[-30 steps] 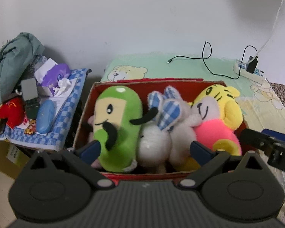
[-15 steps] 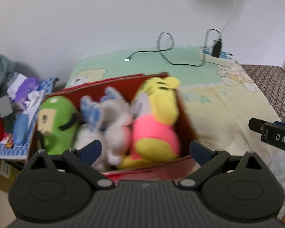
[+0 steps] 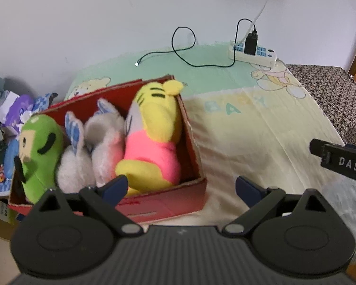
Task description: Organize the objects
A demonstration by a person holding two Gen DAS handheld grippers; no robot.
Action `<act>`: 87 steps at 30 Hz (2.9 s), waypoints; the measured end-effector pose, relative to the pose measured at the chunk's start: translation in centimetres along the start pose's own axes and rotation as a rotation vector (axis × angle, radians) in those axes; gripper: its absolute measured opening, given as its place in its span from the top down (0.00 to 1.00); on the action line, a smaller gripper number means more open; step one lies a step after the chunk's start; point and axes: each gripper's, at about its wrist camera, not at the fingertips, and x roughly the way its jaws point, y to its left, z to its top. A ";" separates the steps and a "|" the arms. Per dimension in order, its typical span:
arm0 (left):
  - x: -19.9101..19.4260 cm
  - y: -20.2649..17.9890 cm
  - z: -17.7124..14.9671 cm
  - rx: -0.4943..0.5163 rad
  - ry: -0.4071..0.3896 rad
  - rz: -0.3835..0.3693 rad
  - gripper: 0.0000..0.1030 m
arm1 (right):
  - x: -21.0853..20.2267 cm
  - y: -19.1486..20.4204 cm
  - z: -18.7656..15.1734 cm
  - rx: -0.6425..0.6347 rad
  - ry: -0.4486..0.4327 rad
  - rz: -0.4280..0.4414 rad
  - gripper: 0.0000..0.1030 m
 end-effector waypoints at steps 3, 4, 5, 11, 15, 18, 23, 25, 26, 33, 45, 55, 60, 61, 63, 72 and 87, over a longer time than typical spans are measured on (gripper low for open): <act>0.2 0.0 -0.2 -0.015 0.015 0.012 0.05 | 0.4 0.3 -0.1 -0.022 0.017 0.032 0.32; 0.3 0.0 -0.2 -0.021 0.020 0.016 0.05 | 0.4 0.5 -0.2 -0.034 0.016 0.040 0.31; 0.4 0.0 -0.3 -0.028 0.025 0.021 0.05 | 0.5 0.7 -0.2 -0.048 0.016 0.048 0.30; 0.4 0.9 -0.8 -0.089 0.048 0.045 0.04 | 0.9 1.3 0.1 -0.073 0.029 0.095 0.29; 0.2 2.0 -1.3 -0.140 0.056 0.071 0.03 | 1.2 1.8 0.0 -0.097 0.035 0.131 0.28; 0.2 2.8 -2.0 -0.173 0.070 0.096 0.03 | 1.4 2.6 -0.4 -0.133 0.044 0.155 0.28; 0.4 3.7 -3.5 -0.189 0.100 0.114 0.03 | 1.8 3.7 -1.0 -0.150 0.065 0.187 0.28; 0.5 3.9 -3.7 -0.177 0.110 0.106 0.03 | 1.8 4.1 -1.2 -0.154 0.070 0.176 0.28; 0.5 4.0 -3.9 -0.166 0.110 0.100 0.03 | 1.8 4.2 -1.4 -0.154 0.070 0.171 0.28; 1.0 4.0 -3.8 -0.085 0.124 0.039 0.03 | 0.9 4.4 -2.0 -0.113 0.059 0.069 0.27; 2.2 2.4 -4.0 0.051 0.139 -0.079 0.03 | -0.1 3.6 -3.1 -0.003 0.061 -0.083 0.26; 1.9 0.4 -3.9 0.152 0.119 -0.164 0.03 | -0.8 3.0 -3.3 0.019 0.047 -0.140 0.26; 1.5 0.0 -3.7 0.152 0.110 -0.164 0.03 | -0.9 2.6 -3.2 0.019 0.047 -0.140 0.26; 1.4 -0.1 -3.7 0.155 0.108 -0.168 0.03 | -1.0 2.5 -3.1 0.019 0.046 -0.140 0.26; 1.3 -0.3 -3.7 0.164 0.103 -0.170 0.03 | -1.1 2.4 -3.1 0.015 0.041 -0.141 0.26; 0.8 0.5 -3.2 0.114 0.084 -0.107 0.02 | -1.3 3.1 -2.5 -0.036 0.049 -0.059 0.26; 0.2 5.4 -4.0 -0.027 0.079 -0.008 0.02 | -1.2 7.4 -1.9 -0.130 0.049 0.070 0.26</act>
